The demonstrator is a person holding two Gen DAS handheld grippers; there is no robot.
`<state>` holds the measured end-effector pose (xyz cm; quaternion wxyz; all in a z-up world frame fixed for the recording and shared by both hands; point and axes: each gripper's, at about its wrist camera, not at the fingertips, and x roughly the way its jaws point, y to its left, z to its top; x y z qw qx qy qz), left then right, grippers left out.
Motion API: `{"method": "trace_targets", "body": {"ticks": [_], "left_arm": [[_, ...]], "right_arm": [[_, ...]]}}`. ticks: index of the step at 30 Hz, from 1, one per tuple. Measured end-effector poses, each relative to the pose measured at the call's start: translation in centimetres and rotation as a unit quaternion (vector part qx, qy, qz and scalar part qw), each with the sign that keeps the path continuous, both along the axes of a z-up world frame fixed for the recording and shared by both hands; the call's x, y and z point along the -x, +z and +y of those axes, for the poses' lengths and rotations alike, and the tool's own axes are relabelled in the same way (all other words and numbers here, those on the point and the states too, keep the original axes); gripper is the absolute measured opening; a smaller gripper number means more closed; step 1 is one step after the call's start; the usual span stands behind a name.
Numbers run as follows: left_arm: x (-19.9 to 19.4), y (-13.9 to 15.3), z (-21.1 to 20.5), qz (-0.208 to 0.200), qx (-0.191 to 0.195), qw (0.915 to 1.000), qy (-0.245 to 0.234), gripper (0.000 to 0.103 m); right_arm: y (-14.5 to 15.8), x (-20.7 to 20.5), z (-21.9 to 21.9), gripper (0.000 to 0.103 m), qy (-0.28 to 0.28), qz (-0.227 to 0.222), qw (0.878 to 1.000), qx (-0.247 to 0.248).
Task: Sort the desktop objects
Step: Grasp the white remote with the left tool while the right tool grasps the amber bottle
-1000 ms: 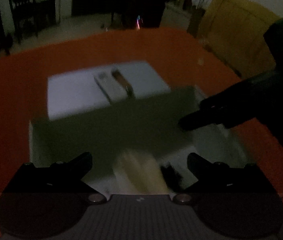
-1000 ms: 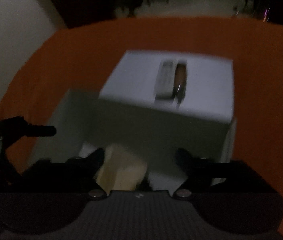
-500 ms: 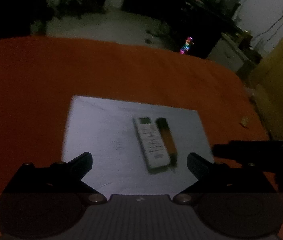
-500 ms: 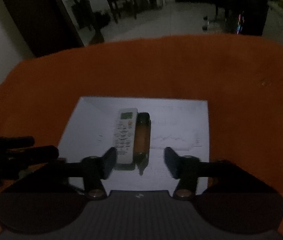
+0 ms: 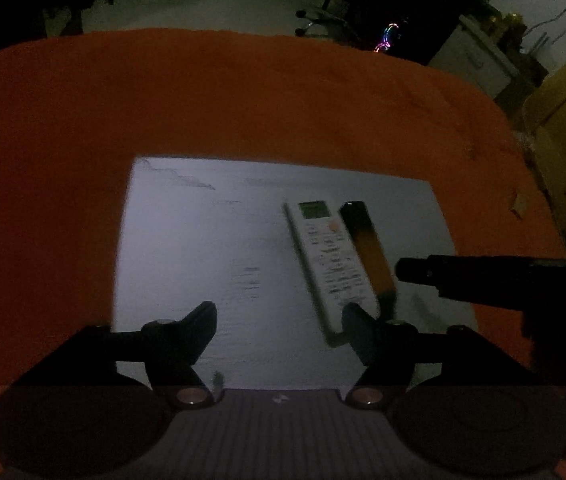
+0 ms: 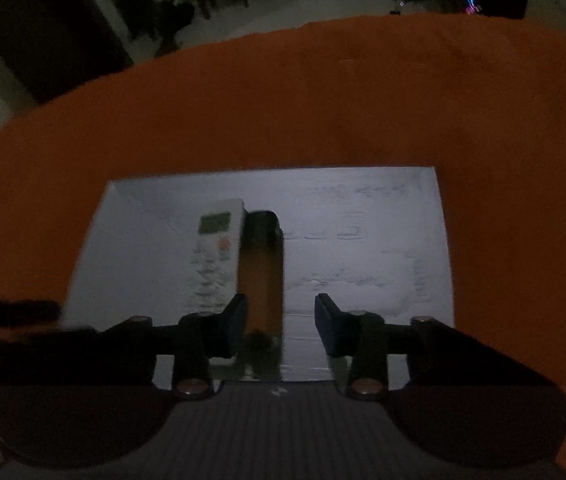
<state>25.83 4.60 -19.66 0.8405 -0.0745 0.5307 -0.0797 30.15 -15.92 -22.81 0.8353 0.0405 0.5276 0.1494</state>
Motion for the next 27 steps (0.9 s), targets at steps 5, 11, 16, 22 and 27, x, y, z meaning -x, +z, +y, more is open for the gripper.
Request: {"method": "trace_targets", "body": {"ticks": [5,11,16,22,27], "left_arm": [[-0.5,-0.1,1.1,-0.005,0.005,0.9999,0.013,0.062],[-2.5,-1.2,-0.7,0.006,-0.002,0.9999,0.014,0.079],[-4.2,-1.5,-3.8,0.011,-0.024,0.9996,0.013,0.081],[-6.0,-3.3,-7.5,0.045,-0.068,0.9966,-0.010,0.075],[-7.1,-5.1,-8.1,0.068,-0.059,0.9958,0.016,0.071]], "right_arm": [[-1.6,-0.1,0.7,0.039,0.004,0.000,1.000,0.012],[-1.0,-0.5,1.1,0.008,0.006,0.008,1.000,0.017],[-1.6,-0.3,-0.2,0.005,0.013,0.034,0.997,0.065],[-1.8,0.5,-4.2,0.007,-0.029,0.054,0.998,0.031],[-0.8,1.2,-4.9,0.007,-0.010,0.047,0.998,0.050]]}}
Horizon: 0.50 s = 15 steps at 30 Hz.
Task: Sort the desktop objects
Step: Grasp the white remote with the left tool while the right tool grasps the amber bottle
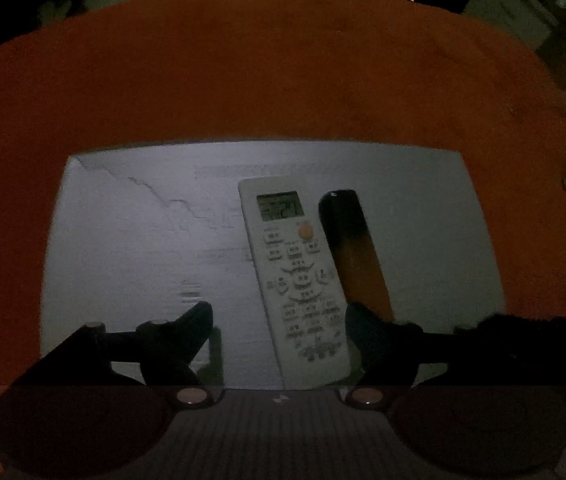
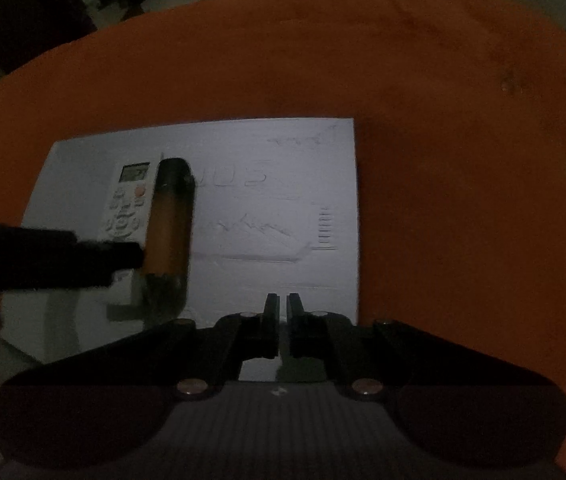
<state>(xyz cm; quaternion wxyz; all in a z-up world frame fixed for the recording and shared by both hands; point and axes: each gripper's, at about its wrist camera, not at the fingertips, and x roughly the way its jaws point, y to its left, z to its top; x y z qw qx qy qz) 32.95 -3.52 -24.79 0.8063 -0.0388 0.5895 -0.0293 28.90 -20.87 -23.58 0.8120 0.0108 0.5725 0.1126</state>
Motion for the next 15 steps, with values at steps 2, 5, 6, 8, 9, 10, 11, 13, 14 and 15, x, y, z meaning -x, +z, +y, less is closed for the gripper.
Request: {"method": "trace_targets", "body": {"ticks": [2,5,6,8,9,10,11,13,14,15], "left_arm": [[-0.2,-0.5,-0.1,0.000,0.003,1.0000,0.002,0.071],[-0.4,-1.1,-0.7,0.012,-0.003,0.9999,0.000,0.073],[-0.6,-1.0,-1.2,0.014,-0.014,0.9998,-0.008,0.073],[-0.5,-0.9,-1.9,0.013,-0.041,0.9988,-0.024,0.060],[-0.4,-0.7,-2.0,0.008,-0.042,0.9987,-0.028,0.045],[-0.2,-0.6,-1.8,0.004,-0.037,0.9989,-0.028,0.043],[0.2,-0.5,-1.4,0.002,-0.037,0.9989,-0.027,0.042],[0.6,-0.5,-0.5,0.002,-0.038,0.9987,-0.034,0.041],[1.0,-0.5,0.1,0.002,-0.037,0.9986,-0.038,0.041],[1.3,-0.4,0.8,0.003,-0.036,0.9985,-0.041,0.041]], "right_arm": [[0.4,0.1,-0.1,0.007,0.002,-0.002,1.000,-0.003],[0.6,0.3,0.3,0.007,0.005,-0.004,1.000,-0.007],[0.7,0.3,0.4,0.007,0.006,-0.005,1.000,-0.008],[1.1,0.4,0.7,0.007,0.007,-0.008,1.000,-0.011],[1.2,0.4,0.8,0.007,0.007,-0.011,1.000,-0.013],[1.5,0.5,0.8,0.007,0.006,-0.013,1.000,-0.014],[1.6,0.4,0.9,0.007,0.003,-0.016,1.000,-0.015],[1.9,0.2,1.2,0.008,0.000,-0.020,1.000,-0.014],[2.0,0.1,1.5,0.011,0.002,-0.024,1.000,-0.011],[2.1,-0.1,1.9,0.017,0.005,-0.028,1.000,-0.006]]}}
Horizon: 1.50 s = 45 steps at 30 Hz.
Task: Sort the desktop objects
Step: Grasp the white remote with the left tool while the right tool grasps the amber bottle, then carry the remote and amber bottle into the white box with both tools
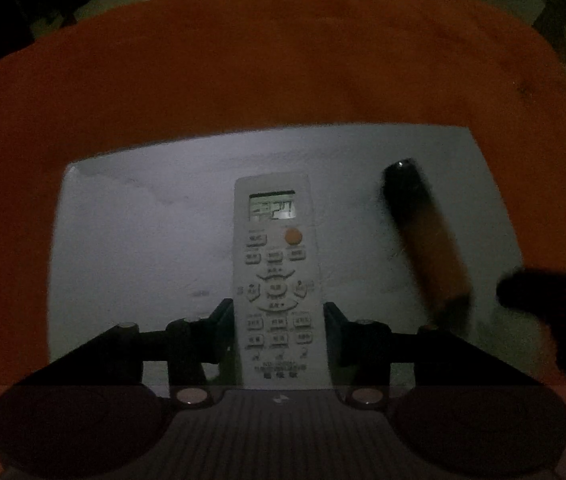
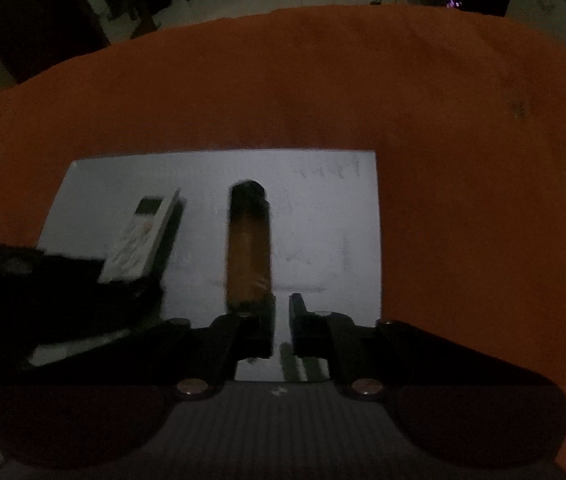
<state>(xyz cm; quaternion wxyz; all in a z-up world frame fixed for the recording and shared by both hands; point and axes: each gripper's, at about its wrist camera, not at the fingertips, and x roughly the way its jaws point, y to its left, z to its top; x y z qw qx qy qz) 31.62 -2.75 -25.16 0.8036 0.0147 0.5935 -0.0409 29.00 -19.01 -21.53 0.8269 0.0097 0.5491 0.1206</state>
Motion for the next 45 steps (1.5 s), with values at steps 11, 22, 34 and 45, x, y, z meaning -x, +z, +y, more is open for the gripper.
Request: {"method": "trace_targets", "body": {"ticks": [11,22,34,45], "left_arm": [[1.6,1.0,7.5,0.001,0.047,0.9982,0.038,0.061],[0.8,1.0,5.2,-0.004,0.010,0.9995,-0.029,0.041],[1.3,3.4,6.8,-0.036,0.056,0.9972,-0.034,0.041],[2.0,6.0,7.0,-0.048,0.063,0.9952,-0.058,0.040]], "right_arm": [[-0.5,-2.3,5.7,0.059,0.064,-0.028,0.993,0.100],[-2.9,-2.2,5.2,0.028,0.017,-0.001,0.998,0.062],[1.0,-0.5,0.4,0.028,-0.020,0.004,1.000,-0.001],[2.8,0.0,0.6,0.028,-0.011,-0.008,1.000,-0.018]]}}
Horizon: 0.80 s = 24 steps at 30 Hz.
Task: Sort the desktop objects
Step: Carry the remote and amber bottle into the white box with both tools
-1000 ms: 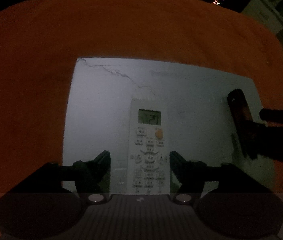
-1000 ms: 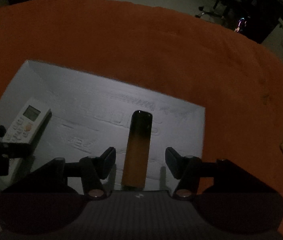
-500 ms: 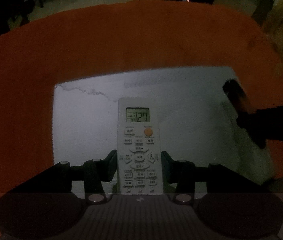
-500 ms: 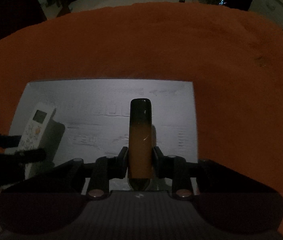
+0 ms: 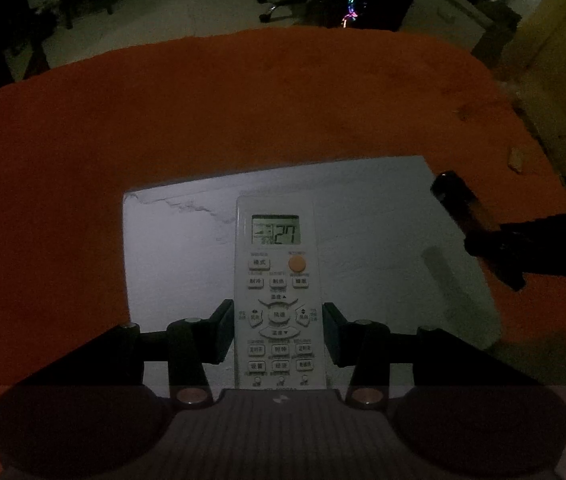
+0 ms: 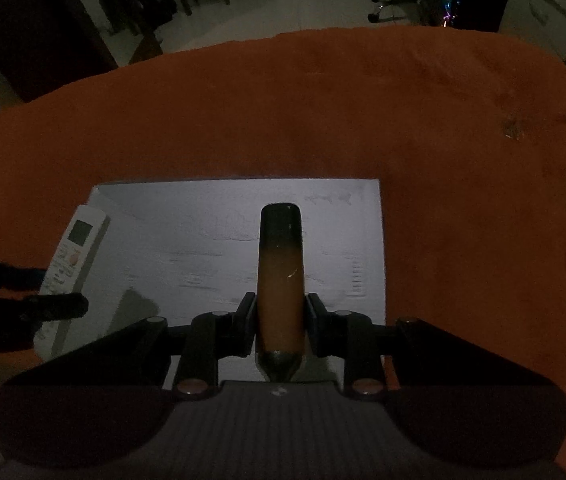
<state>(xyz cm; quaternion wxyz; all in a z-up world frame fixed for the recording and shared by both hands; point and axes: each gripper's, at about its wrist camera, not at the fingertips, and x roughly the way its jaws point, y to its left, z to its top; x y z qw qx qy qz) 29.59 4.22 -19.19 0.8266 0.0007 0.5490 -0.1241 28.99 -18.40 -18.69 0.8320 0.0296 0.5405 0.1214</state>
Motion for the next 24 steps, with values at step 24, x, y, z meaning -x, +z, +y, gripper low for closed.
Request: {"method": "trace_targets", "body": {"ticks": [24], "left_arm": [[13.3,7.6,-1.0,-0.048,0.068,0.9942,-0.069,0.041]], "right_arm": [[7.2,14.1,-1.2,0.027,0.124,-0.048,0.989,-0.064]]}}
